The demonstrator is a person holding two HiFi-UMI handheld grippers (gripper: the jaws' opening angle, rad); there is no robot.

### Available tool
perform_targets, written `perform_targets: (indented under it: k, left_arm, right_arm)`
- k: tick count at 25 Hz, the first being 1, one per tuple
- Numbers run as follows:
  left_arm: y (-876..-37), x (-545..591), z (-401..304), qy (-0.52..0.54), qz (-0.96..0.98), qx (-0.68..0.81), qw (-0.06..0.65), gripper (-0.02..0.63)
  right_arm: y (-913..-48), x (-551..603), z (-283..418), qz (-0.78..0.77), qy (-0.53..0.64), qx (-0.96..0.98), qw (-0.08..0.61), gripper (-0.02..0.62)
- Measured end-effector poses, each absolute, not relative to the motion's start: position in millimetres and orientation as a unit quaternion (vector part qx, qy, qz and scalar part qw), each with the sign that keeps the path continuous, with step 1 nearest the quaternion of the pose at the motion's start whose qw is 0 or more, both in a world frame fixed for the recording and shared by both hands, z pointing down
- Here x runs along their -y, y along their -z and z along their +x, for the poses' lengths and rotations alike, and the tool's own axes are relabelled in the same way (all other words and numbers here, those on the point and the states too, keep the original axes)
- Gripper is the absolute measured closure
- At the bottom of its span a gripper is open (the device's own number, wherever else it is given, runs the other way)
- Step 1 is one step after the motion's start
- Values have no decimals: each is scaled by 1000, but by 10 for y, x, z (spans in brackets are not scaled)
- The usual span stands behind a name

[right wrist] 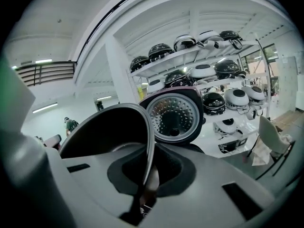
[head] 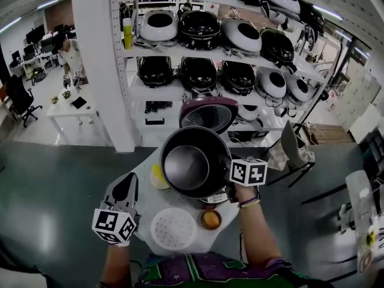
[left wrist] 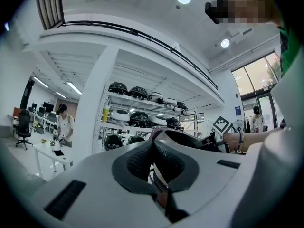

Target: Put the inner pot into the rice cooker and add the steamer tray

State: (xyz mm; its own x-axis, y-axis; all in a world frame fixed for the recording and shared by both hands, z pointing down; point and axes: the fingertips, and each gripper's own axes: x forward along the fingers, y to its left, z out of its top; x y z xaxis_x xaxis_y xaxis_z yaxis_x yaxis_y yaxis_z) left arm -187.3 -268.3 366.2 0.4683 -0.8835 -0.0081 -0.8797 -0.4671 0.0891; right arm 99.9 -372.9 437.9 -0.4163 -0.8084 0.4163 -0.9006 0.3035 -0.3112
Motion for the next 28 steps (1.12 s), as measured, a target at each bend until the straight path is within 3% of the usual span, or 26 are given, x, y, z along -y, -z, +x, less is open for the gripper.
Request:
perform_targets:
  k: [11,28]
  left_arm:
    - [-3774,2659,-1549,18,832,552,49,586]
    - [-3878,2710,-1013,3,808,587,46,586]
  right_arm:
    - [-4510,4037,1806,559,-264,780,94,575]
    - [-5264,4508,2256,546,-295,773,133,574]
